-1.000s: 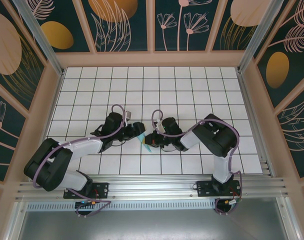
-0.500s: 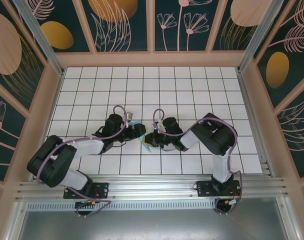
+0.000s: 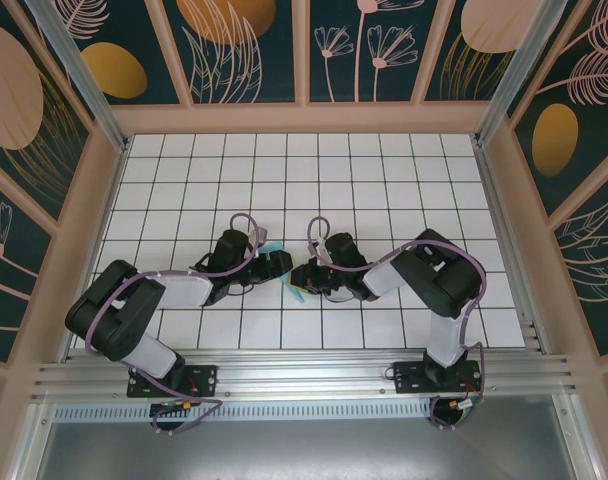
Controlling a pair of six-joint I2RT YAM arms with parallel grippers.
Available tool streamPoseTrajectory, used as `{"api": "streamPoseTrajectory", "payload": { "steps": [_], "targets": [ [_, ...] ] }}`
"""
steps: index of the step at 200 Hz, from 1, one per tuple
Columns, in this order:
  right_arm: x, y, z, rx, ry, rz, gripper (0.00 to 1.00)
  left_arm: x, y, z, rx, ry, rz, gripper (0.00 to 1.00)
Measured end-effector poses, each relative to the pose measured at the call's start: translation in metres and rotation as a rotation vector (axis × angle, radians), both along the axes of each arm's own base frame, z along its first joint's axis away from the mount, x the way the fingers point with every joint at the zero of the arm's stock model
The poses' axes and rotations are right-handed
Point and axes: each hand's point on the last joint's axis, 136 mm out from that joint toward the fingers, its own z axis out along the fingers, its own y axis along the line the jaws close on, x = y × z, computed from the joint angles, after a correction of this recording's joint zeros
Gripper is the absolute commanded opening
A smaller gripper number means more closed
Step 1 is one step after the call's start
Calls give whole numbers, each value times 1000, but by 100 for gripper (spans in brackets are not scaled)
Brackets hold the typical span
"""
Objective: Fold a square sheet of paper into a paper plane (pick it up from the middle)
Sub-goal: Fold the wing for the fifth time at the center of the table.
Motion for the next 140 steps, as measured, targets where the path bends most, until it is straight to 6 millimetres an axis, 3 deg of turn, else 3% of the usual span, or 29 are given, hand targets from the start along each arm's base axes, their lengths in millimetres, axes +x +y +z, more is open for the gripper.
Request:
{"api": "streamPoseTrajectory", "payload": {
  "steps": [32, 65, 120, 140],
  "targets": [
    [0, -2, -4, -24, -3, -6, 0, 1, 0, 0, 1, 0, 1, 66],
    [1, -2, -3, -14, 5, -17, 0, 2, 0, 3, 0, -6, 3, 67],
    [-5, -2, 11, 97, 59, -40, 0, 5, 0, 40, -44, -103, 8, 69],
    [-5, 0, 18, 131, 61, -38, 0, 5, 0, 41, -41, -113, 2, 69]
  ]
}}
